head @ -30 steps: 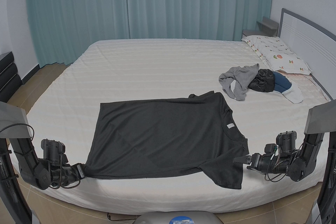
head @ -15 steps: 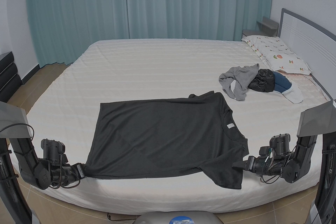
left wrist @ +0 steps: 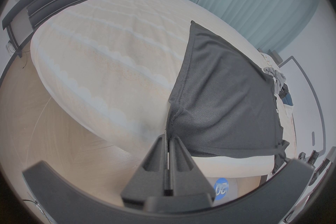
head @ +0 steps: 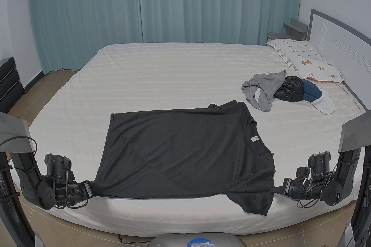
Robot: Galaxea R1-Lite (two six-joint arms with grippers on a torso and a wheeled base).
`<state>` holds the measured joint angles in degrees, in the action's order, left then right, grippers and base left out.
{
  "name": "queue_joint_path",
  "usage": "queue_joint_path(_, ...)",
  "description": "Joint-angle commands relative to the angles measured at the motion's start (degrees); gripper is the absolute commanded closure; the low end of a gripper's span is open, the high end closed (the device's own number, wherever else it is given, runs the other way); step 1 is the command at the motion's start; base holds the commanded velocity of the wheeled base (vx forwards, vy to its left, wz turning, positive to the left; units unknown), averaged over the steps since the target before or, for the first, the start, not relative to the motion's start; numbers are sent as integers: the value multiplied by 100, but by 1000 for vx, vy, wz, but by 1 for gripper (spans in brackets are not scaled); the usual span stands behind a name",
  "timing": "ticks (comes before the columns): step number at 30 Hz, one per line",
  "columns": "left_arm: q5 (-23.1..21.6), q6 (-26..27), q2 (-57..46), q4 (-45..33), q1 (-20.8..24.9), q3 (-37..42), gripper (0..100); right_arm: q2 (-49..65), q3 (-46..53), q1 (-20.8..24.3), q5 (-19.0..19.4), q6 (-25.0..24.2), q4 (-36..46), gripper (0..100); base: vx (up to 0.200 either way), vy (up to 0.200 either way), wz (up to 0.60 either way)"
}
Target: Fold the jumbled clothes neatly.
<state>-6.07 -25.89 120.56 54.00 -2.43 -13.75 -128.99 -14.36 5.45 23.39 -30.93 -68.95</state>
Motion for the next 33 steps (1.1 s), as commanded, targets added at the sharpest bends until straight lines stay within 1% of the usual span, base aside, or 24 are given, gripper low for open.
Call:
queue_joint_path(1, 9, 32, -42, 5, -21, 30, 100, 471, 460, -193, 113, 122, -4, 100, 0, 0, 0)
queue_joint_path(6, 18, 111, -121, -4, -56, 66, 100, 788, 856, -352, 350, 210, -4, 100, 0, 0, 0)
queue_joint_path(11, 45, 506, -112, 5, -144, 233, 100, 823, 1102, -378, 341, 412, -4, 100, 0, 0, 0)
queue_joint_path(15, 45, 735, -121, 14, -144, 391, 100, 823, 1304, -404, 350, 667, -13, 100, 0, 0, 0)
queue_joint_path(16, 45, 735, -121, 14, -144, 391, 100, 823, 1304, -404, 350, 667, -13, 100, 0, 0, 0)
queue_joint_path(17, 45, 902, -112, 5, -153, 470, 100, 867, 1383, -404, 350, 755, -22, 100, 0, 0, 0)
queue_joint_path(19, 45, 1060, -112, 5, -153, 549, 100, 990, 1436, -422, 333, 772, -40, 100, 0, 0, 0)
queue_joint_path(22, 53, 1130, -121, 14, -153, 602, 100, 1130, 1436, -457, 324, 772, 57, 100, 0, 0, 0)
queue_joint_path(28, 89, 1412, -139, 14, -197, 742, 100, 1482, 1436, -483, 324, 904, 646, 100, 0, 0, 0)
queue_joint_path(29, 89, 1499, -147, 22, -232, 777, 100, 1666, 1436, -475, 350, 1010, 918, 100, 0, 0, 0)
queue_joint_path(33, 89, 1552, -156, 145, -250, 900, 100, 1860, 1436, -439, 350, 1168, 1305, 100, 0, 0, 0)
